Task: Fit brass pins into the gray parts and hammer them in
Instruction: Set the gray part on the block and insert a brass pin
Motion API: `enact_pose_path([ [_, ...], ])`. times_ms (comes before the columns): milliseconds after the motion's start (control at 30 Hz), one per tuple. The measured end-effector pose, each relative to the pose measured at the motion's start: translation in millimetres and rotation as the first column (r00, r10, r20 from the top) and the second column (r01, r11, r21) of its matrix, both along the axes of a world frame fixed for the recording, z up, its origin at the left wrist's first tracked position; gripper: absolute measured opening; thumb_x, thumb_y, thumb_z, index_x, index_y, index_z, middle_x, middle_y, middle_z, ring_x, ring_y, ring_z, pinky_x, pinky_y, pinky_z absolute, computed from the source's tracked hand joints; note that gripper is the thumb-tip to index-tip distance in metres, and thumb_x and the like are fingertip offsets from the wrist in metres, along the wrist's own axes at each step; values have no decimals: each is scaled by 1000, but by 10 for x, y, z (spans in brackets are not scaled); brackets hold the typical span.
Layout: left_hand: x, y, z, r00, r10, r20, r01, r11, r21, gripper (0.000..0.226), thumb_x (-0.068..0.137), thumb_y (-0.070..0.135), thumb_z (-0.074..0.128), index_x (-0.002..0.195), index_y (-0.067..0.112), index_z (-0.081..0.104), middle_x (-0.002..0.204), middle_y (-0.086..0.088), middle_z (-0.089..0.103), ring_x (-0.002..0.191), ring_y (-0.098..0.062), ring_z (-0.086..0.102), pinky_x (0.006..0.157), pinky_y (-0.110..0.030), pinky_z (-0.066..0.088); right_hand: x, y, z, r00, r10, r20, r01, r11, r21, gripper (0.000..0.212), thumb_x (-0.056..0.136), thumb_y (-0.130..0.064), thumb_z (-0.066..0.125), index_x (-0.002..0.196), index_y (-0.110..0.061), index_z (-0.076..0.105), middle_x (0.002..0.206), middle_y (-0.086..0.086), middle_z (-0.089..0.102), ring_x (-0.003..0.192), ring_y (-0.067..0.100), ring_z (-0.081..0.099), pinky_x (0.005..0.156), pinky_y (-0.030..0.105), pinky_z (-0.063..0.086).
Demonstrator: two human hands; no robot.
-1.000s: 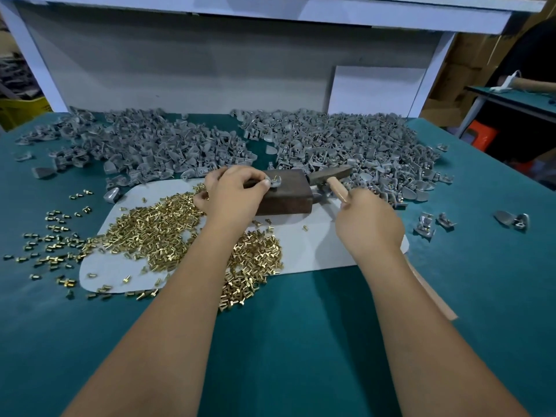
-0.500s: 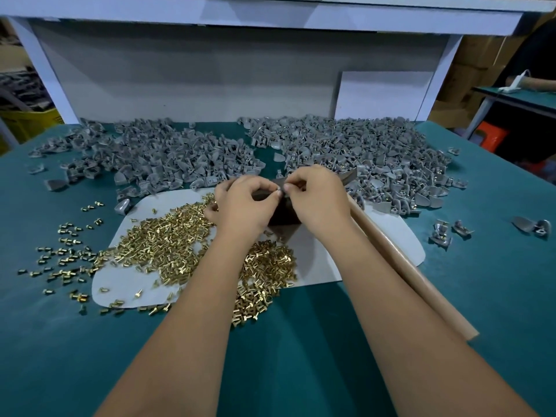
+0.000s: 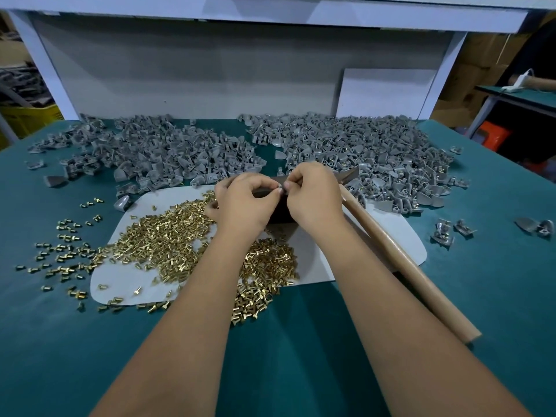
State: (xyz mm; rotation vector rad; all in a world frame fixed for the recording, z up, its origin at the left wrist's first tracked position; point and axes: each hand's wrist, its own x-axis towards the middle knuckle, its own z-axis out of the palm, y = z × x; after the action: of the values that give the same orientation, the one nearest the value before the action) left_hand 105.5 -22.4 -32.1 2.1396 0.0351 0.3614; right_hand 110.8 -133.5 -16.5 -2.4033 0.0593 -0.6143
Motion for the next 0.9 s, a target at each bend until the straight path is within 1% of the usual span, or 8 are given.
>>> enact_pose_path([
  [67,-8,-3,4,1000,7,2,-7,1000,6,24,86,42,69,67,49,56,106,25,56,130,-17,30,100,-45,19,-7,10,1,1000,3,-1,-3,1000,-28,19,89,-12,61,72,-19,56,100,5,61,101,22,50,79,28,35],
  [167,-21,-3,6,1000,-1,17,1,1000,-1,24,86,40,69,69,50,56,105,24,57,130,-16,32,103,-45,20,-15,16,-20,1000,6,13,-5,998,-70,16,90,-11,59,75,-17,57,101,7,61,104,24,49,81,27,32],
  [267,-9,8,10,998,-39,47,40,999,-21,21,87,34,71,75,47,60,112,16,65,131,-18,39,111,-49,21,-8,18,-45,1000,14,27,-12,996,-88,11,91,-10,57,81,-13,59,101,7,59,105,24,47,80,24,29],
  [400,-15,14,22,997,-53,54,54,998,-21,19,87,31,72,78,45,62,112,13,66,131,-18,42,113,-49,24,0,21,-65,999,25,47,-18,989,-148,12,91,-11,56,81,-17,52,100,6,58,103,22,46,75,21,24],
  [500,-13,16,25,997,-63,51,65,997,-39,18,87,30,72,79,44,63,111,13,66,131,-19,42,113,-49,24,-4,26,-86,996,33,84,-20,989,-144,15,91,-9,56,79,-17,51,97,5,58,99,22,47,72,20,22],
  [733,-24,20,17,998,-61,33,61,998,-24,21,87,34,70,73,45,61,111,17,64,133,-18,36,112,-52,22,-1,-25,-141,995,66,68,-64,997,-41,9,91,-11,56,84,-12,61,91,-2,51,99,20,46,78,24,29],
  [800,-10,24,17,996,-85,27,87,995,-54,23,88,32,70,71,45,61,108,17,62,132,-20,36,112,-53,24,-21,-52,-140,994,90,65,-95,993,69,13,93,-11,52,88,-11,64,94,0,55,97,18,48,78,26,35],
  [900,7,18,26,997,-81,19,82,988,-131,26,87,28,72,68,42,62,98,22,59,132,-20,34,114,-53,24,-72,-106,-103,991,116,64,-130,948,291,22,97,-15,46,96,-16,67,101,-1,59,90,8,50,71,16,36],
])
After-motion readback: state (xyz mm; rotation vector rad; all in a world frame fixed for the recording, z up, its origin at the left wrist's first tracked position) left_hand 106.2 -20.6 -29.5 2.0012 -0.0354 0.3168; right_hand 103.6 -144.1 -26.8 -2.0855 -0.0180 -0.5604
